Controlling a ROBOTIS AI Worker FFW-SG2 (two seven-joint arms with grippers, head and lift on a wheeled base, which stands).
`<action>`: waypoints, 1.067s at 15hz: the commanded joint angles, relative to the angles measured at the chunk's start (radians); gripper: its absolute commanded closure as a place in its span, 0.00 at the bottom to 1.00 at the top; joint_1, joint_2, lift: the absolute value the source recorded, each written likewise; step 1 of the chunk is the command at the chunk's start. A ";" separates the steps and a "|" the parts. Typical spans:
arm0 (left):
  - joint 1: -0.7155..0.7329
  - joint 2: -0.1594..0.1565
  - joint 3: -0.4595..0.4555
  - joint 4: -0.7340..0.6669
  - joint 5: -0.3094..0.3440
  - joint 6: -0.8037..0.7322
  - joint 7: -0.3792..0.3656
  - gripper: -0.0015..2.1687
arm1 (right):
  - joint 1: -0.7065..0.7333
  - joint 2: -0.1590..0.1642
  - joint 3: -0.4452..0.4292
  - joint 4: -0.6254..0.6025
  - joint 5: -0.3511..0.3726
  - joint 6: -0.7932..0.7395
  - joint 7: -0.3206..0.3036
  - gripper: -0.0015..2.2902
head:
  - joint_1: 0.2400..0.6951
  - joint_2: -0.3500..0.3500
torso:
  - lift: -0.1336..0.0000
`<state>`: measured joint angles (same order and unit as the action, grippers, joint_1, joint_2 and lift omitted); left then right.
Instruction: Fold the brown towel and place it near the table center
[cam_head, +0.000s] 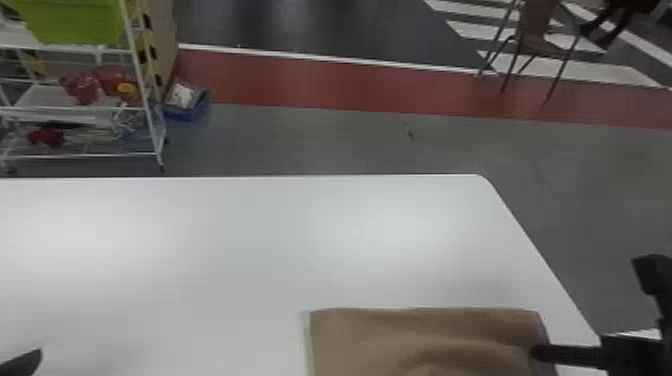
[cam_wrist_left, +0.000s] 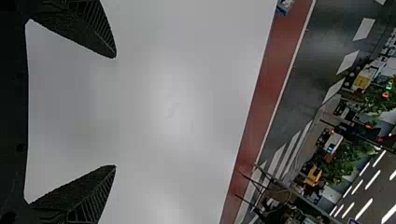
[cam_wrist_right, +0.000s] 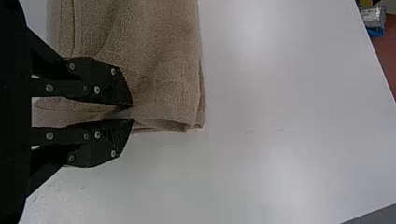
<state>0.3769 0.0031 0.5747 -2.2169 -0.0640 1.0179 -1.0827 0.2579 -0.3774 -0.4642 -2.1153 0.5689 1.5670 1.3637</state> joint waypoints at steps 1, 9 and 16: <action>-0.003 -0.006 -0.001 0.000 0.000 0.000 0.003 0.01 | 0.001 -0.001 -0.031 0.000 -0.010 0.005 0.003 0.00 | 1.00 0.18 | 0.09; -0.023 -0.006 0.005 -0.006 0.006 0.003 -0.006 0.01 | -0.006 0.038 -0.171 -0.189 -0.188 0.005 0.003 0.03 | 1.00 0.14 | 0.09; -0.010 -0.006 0.037 -0.013 0.015 0.006 -0.017 0.01 | 0.069 -0.005 0.381 -0.420 0.345 -0.206 0.003 0.08 | 1.00 0.42 | 0.09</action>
<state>0.3626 0.0030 0.6024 -2.2297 -0.0548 1.0241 -1.0985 0.2851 -0.3567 -0.1903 -2.5105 0.7953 1.4807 1.3637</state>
